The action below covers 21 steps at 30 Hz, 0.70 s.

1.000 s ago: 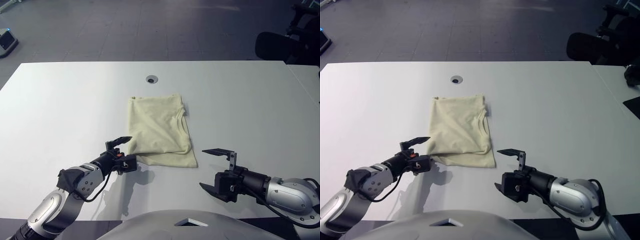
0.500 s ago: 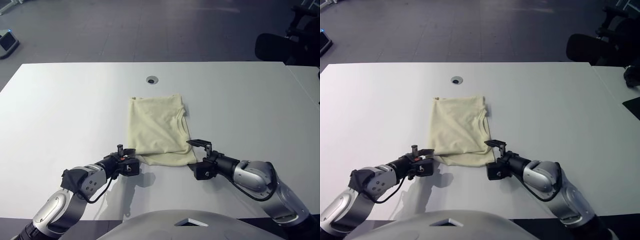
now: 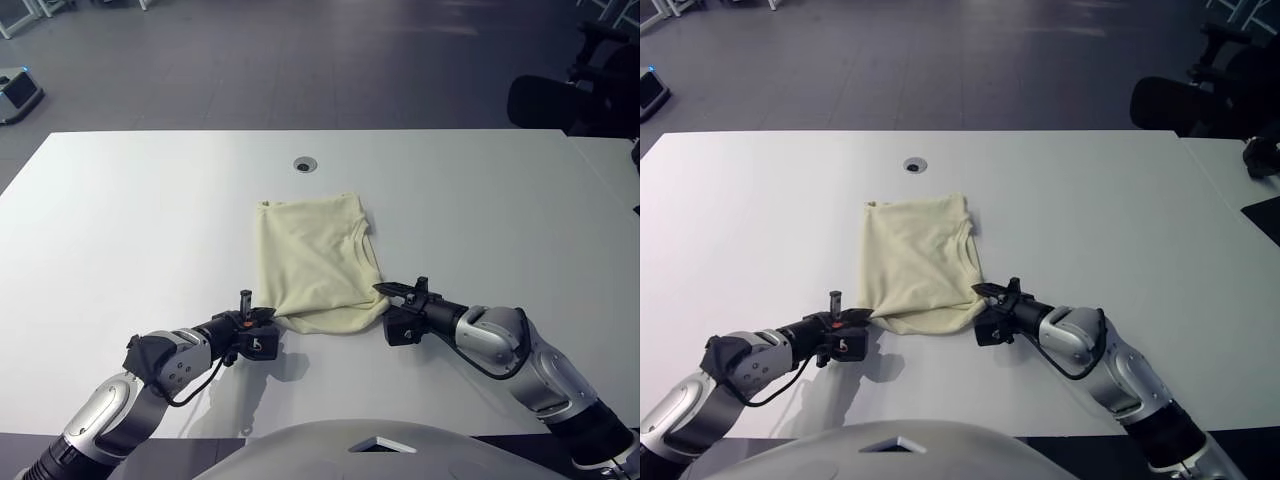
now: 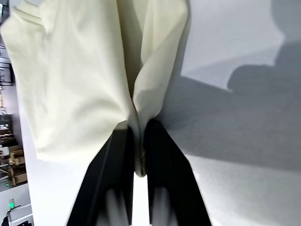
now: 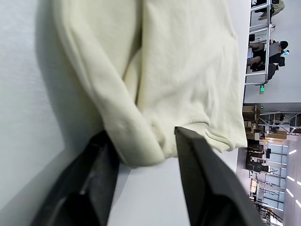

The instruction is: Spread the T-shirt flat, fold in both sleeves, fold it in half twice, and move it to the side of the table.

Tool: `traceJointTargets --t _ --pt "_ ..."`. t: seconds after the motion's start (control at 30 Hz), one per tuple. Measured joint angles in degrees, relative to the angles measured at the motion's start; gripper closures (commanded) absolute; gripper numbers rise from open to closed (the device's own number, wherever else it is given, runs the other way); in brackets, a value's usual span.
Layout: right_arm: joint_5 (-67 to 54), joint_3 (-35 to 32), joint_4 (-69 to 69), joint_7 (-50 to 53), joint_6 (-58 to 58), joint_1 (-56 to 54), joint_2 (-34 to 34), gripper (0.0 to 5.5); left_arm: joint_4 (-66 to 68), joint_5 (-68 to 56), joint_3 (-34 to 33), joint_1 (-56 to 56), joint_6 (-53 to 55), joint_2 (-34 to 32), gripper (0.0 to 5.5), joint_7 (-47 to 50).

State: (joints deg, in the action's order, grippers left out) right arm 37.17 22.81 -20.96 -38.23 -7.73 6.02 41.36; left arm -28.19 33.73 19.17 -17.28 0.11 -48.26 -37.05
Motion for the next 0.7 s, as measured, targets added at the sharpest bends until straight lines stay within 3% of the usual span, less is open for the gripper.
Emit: traceJointTargets --t 0.27,0.47,0.7 --pt "-0.04 0.09 1.28 -0.39 -0.70 -0.02 0.03 5.43 3.91 -0.16 -0.19 0.48 -6.32 -0.28 5.35 3.30" --pt "-5.30 -1.87 -1.79 -5.09 0.27 1.18 1.65 5.47 5.31 -2.04 -0.23 2.61 -9.90 -3.25 5.35 1.25" --pt "-21.53 -5.51 -9.73 -18.04 7.79 6.07 7.11 5.47 0.31 -16.56 -0.66 1.65 -9.78 -11.27 5.35 -12.36"
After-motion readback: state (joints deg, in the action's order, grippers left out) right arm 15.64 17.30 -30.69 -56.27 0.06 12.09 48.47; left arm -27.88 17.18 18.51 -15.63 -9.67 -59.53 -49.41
